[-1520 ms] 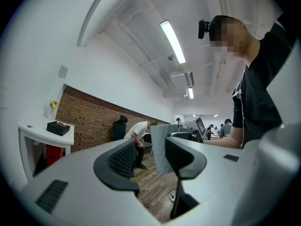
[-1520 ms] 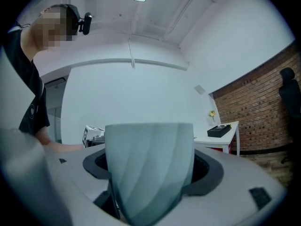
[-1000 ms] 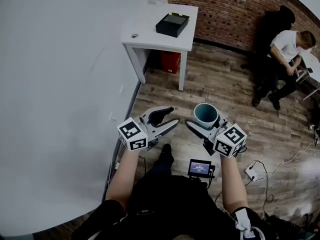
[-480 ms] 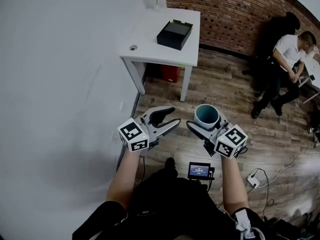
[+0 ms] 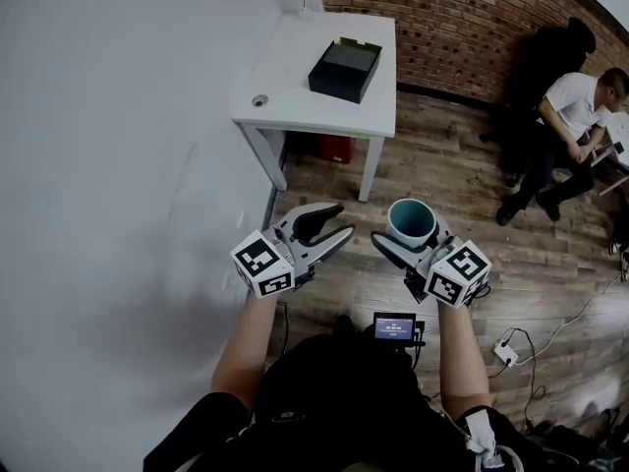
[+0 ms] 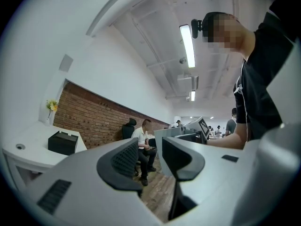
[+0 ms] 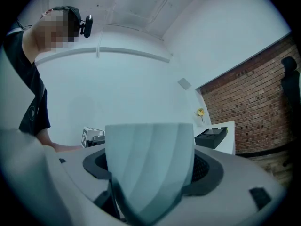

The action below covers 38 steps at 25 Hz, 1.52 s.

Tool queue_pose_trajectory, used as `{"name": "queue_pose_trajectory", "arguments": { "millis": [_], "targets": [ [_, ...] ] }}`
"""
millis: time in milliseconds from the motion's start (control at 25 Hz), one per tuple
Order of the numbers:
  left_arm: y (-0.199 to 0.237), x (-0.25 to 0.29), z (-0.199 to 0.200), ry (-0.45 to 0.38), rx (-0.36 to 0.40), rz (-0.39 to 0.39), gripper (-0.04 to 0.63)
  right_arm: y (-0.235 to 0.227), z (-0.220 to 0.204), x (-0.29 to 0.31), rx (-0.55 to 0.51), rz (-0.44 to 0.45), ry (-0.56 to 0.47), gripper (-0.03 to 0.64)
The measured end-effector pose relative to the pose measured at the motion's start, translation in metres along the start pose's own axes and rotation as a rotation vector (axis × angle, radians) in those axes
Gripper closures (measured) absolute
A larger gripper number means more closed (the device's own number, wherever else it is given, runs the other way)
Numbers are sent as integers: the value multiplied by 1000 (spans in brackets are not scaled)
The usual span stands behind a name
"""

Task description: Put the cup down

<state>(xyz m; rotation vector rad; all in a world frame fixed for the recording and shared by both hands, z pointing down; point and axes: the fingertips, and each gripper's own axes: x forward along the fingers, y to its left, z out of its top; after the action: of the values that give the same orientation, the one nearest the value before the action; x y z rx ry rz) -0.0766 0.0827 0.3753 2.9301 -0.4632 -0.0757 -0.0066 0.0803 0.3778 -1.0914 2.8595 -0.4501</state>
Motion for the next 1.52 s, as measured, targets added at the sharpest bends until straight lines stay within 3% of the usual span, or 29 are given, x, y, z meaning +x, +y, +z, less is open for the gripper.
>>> {"name": "queue_pose_trajectory", "arguments": {
  "millis": [680, 1520],
  "targets": [
    [65, 38, -5, 9, -1, 24, 430, -64, 10, 35, -5, 14, -5, 212],
    [226, 154, 24, -8, -7, 96, 430, -231, 70, 126, 5, 115, 9, 212]
  ]
}}
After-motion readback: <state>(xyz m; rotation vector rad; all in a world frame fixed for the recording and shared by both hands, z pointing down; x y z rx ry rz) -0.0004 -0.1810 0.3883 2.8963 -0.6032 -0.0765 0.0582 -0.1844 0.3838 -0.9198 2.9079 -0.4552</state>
